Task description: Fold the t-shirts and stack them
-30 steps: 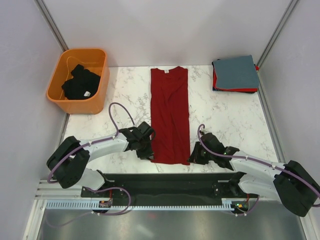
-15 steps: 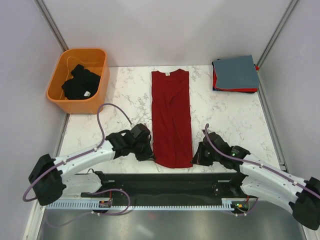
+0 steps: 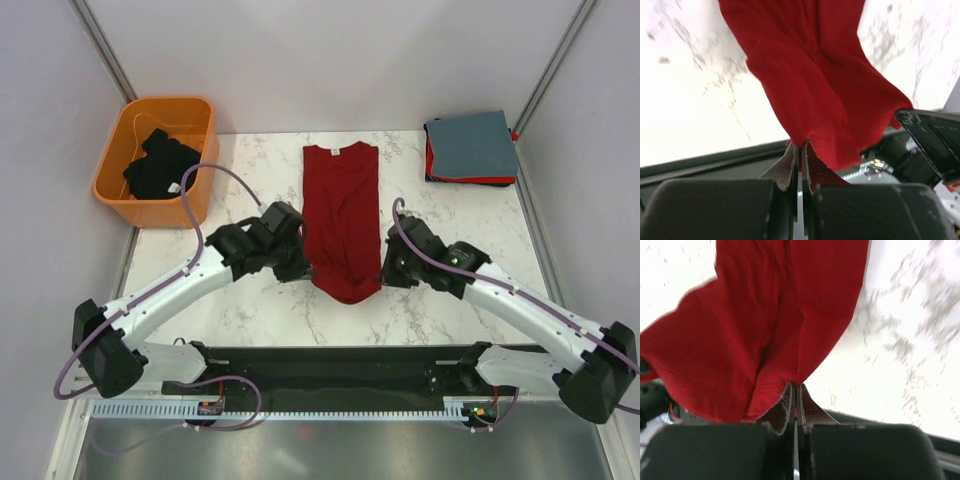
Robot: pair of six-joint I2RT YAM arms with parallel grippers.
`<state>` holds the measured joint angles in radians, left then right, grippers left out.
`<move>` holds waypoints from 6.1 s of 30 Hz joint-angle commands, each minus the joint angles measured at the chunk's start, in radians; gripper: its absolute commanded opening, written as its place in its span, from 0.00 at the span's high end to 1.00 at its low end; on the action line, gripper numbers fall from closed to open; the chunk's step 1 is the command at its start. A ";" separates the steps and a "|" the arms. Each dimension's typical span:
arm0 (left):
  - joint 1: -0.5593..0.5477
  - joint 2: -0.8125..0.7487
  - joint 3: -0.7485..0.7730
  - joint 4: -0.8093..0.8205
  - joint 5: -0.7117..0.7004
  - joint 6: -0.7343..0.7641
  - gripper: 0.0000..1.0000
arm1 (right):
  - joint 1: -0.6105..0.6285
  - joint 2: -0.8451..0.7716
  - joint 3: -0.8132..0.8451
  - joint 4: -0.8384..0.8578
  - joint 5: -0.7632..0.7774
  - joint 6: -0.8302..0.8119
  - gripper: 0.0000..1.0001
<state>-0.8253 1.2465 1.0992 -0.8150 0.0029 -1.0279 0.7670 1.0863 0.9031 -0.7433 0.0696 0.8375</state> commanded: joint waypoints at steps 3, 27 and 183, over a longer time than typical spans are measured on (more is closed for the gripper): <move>0.127 0.108 0.146 -0.044 -0.008 0.165 0.98 | -0.092 0.150 0.204 -0.016 0.085 -0.149 1.00; 0.397 0.721 0.723 -0.056 0.124 0.388 0.98 | -0.363 0.763 0.732 0.064 -0.068 -0.429 1.00; 0.603 1.114 1.134 -0.206 0.526 0.439 0.38 | -0.511 1.170 1.286 -0.252 -0.246 -0.459 0.18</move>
<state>-0.2321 2.3089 2.0392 -0.9062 0.4515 -0.6704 0.2668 2.2803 2.1094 -0.9508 -0.1841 0.3851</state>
